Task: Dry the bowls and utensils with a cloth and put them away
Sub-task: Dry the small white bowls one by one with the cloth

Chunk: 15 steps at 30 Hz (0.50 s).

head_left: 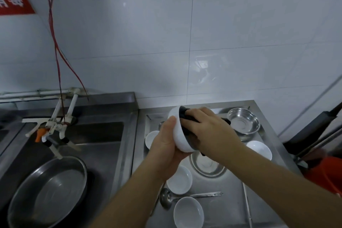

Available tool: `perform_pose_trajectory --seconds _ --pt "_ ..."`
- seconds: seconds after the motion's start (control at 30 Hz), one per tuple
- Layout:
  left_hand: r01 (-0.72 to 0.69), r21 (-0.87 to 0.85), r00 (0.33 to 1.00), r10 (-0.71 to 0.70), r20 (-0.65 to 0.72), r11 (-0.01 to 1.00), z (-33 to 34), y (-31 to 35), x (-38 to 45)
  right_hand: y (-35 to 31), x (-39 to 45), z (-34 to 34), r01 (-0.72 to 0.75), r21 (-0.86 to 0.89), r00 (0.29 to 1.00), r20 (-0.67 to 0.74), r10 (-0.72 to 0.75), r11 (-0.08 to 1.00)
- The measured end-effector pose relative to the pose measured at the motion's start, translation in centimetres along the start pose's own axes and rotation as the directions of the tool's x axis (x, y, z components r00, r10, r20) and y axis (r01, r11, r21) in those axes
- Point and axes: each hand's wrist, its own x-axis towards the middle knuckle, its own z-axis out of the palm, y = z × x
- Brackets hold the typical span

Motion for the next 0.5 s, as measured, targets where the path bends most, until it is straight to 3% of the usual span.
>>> perform_pose_trajectory --seconds 0.13,0.23,0.33,0.4,0.5 --pt "-0.056 0.178 0.995 0.070 -0.072 0.982 0.2 1.4 0.7 -0.6 1.7 -1.7 -0.367 0.181 0.897 0.327 0.296 0.912" --pt "-0.095 0.217 0.995 0.099 -0.007 0.972 -0.1 1.9 0.9 0.2 2.8 -4.1 -0.550 0.316 0.777 0.534 0.335 0.773" --pt "-0.160 0.272 0.983 0.128 0.132 0.949 -0.7 2.1 0.6 0.6 2.4 -5.8 -0.691 0.483 0.690 0.662 0.293 0.537" --pt "-0.185 0.252 0.972 0.138 0.193 0.950 -0.9 2.3 0.1 -0.1 1.9 -6.1 -0.754 0.590 0.656 0.698 0.286 0.290" --pt "-0.171 0.195 0.956 0.115 0.270 0.966 -0.7 2.2 -0.6 -1.7 1.0 -5.5 -0.674 0.655 0.622 0.753 0.216 -0.343"
